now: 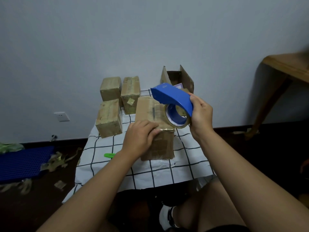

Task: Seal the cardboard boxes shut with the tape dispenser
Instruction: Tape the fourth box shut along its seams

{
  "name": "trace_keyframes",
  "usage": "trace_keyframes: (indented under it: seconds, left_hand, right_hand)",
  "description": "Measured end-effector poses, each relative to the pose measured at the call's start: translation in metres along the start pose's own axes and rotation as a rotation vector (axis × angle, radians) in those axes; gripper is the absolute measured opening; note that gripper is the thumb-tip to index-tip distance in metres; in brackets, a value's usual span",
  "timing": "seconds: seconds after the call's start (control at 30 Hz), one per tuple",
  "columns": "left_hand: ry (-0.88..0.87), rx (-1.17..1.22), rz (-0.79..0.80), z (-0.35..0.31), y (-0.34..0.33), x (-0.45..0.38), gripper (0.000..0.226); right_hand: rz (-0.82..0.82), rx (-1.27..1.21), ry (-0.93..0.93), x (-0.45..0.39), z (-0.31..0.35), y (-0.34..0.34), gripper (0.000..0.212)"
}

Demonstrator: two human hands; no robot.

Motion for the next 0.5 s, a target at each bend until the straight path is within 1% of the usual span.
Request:
trace_keyframes:
  seconds: [0.17,0.23,0.27,0.33,0.4,0.43,0.47,0.5]
  left_hand:
    - [-0.032,-0.065,0.023,-0.015,-0.004,-0.002,0.024]
    - [0.024,-0.021,0.063,-0.010,-0.004,0.000,0.029]
    - [0.101,0.041,0.092,-0.002,-0.002,0.001,0.032]
    - [0.372,0.268,0.102,0.018,0.007,0.003,0.033]
    - [0.641,0.474,0.003,0.033,0.023,0.003,0.028]
    - [0.756,0.580,-0.053,0.038,0.030,0.002,0.030]
    - [0.863,0.706,-0.078,0.041,0.032,0.002,0.036]
    - [0.951,0.832,-0.060,0.041,0.031,0.002,0.045]
  right_hand:
    - [0.038,-0.082,-0.038,0.004,0.007,0.007,0.026]
    - [0.083,-0.129,-0.056,0.006,0.010,0.012,0.027]
    - [0.110,-0.154,-0.068,0.007,0.011,0.014,0.027]
    - [0.172,-0.203,-0.102,0.008,0.011,0.018,0.026]
    - [0.232,-0.231,-0.138,0.009,0.009,0.019,0.024]
    - [0.259,-0.237,-0.154,0.010,0.008,0.019,0.025]
    - [0.286,-0.240,-0.171,0.011,0.006,0.018,0.025]
    - [0.312,-0.242,-0.189,0.013,0.004,0.017,0.026]
Point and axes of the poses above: each hand's wrist, its own x-axis away from the middle knuckle, its own y-axis out of the back of the hand, z = x × y, the point moved 9 cm from there along -x, towards the middle knuckle, and after that the axes turned 9 degrees about -z, right-handed, at the moved point
